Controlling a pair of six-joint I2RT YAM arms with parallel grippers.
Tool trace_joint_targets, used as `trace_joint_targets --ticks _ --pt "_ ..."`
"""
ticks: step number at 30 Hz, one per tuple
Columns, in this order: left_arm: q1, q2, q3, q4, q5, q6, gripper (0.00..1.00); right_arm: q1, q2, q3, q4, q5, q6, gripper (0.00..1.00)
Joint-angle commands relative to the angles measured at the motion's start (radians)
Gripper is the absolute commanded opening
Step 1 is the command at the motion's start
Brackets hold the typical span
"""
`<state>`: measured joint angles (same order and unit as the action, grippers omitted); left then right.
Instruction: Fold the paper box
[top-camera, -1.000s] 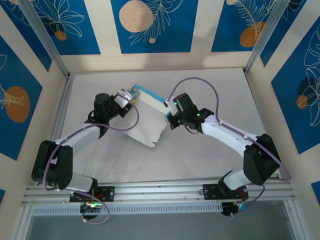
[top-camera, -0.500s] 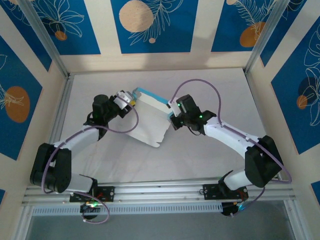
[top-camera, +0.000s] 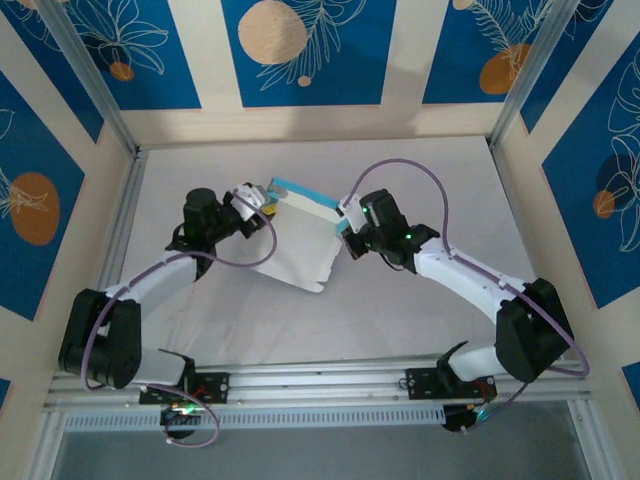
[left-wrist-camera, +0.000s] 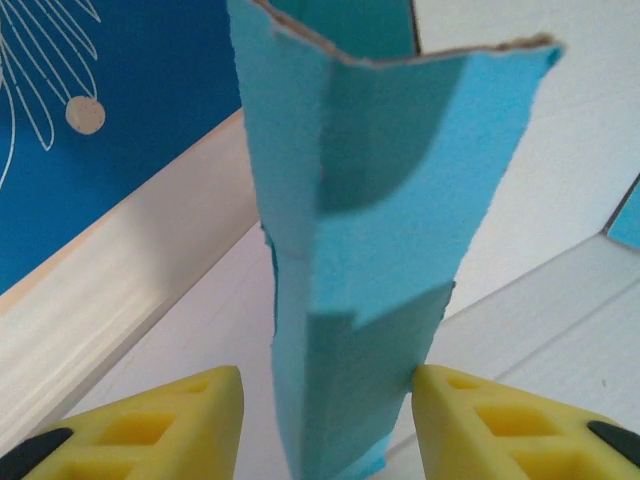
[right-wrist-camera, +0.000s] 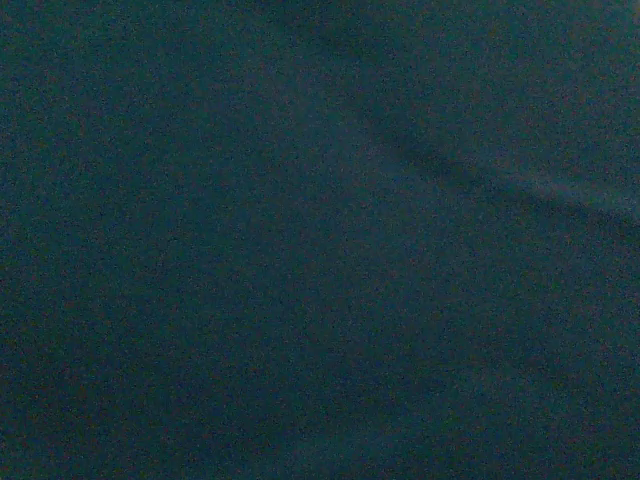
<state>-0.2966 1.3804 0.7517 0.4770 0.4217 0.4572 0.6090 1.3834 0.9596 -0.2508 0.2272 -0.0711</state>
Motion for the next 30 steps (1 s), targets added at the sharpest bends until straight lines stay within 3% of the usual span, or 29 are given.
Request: trace_joint_targets --ticks 1,6,16,20,30 --pt "0.001 0.016 0.043 -0.009 0.057 -0.022 0.46 0.022 -0.024 -0.004 0.024 -0.035 -0.013 0.0" --pt "0.001 0.02 0.049 -0.009 0.04 -0.02 0.38 0.038 -0.023 -0.002 0.022 -0.029 -0.016 0.0" --pt "0.001 0.025 0.057 -0.012 0.024 -0.033 0.09 0.055 -0.02 0.004 0.021 -0.011 -0.001 0.0" --pt "-0.007 0.035 0.051 0.008 -0.019 -0.055 0.05 0.067 -0.009 0.022 0.005 0.016 0.033 0.0" --pt "-0.079 0.071 0.031 0.086 -0.318 -0.019 0.0 0.141 0.039 0.105 -0.064 0.098 0.235 0.0"
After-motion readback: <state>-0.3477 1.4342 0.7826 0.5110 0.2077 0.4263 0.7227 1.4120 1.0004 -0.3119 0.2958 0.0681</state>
